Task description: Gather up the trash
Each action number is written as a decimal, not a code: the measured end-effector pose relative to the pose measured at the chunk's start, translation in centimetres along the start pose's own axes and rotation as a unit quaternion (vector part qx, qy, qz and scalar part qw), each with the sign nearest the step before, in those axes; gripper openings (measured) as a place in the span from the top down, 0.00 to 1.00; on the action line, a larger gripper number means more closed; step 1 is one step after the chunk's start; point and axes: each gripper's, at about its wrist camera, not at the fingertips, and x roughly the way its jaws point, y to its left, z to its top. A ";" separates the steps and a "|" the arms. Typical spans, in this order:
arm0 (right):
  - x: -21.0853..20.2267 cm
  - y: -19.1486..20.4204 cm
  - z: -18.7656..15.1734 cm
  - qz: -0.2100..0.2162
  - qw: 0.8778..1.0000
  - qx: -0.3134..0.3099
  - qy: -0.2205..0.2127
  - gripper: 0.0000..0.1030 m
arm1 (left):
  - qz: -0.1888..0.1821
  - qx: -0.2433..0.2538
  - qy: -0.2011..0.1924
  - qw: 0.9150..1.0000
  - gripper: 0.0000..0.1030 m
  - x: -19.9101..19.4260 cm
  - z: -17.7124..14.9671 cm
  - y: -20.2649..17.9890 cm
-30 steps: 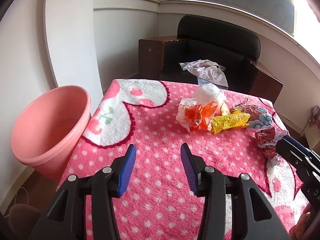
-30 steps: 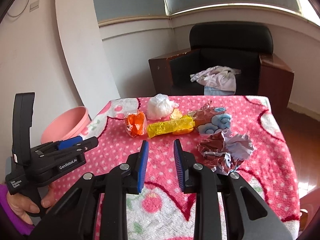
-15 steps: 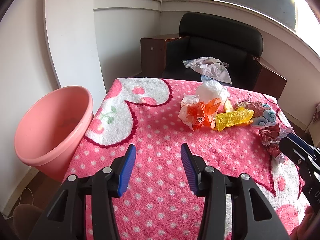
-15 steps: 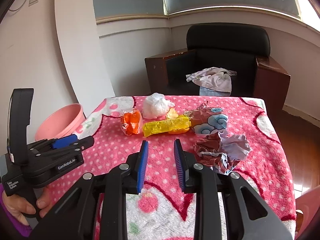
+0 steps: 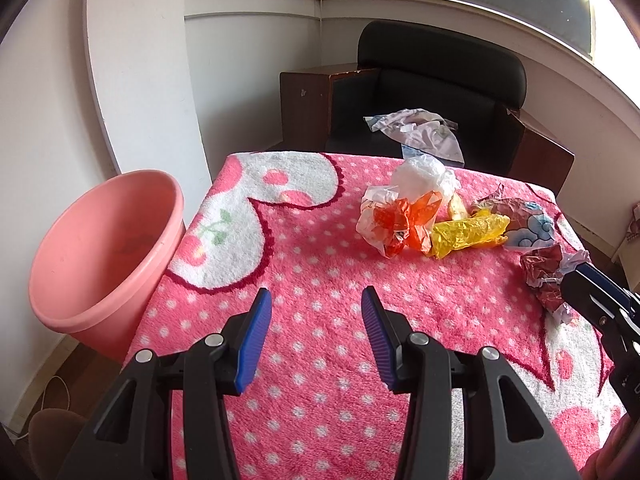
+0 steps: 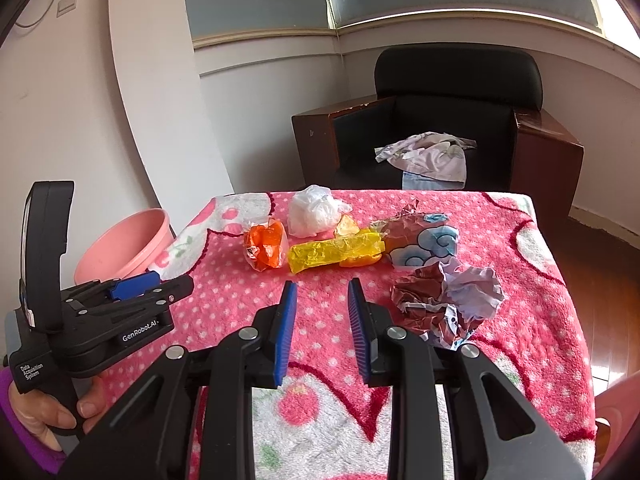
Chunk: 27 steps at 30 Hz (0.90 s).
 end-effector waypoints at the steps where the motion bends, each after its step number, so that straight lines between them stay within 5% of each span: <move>1: 0.0 0.0 0.0 0.000 1.000 0.000 0.001 0.74 | -0.001 0.000 0.000 1.000 0.55 0.0 0.0 0.0; 27: 0.5 -0.5 0.0 0.003 1.000 0.010 0.013 0.74 | 0.000 0.001 0.011 1.000 0.55 0.4 -0.1 -0.1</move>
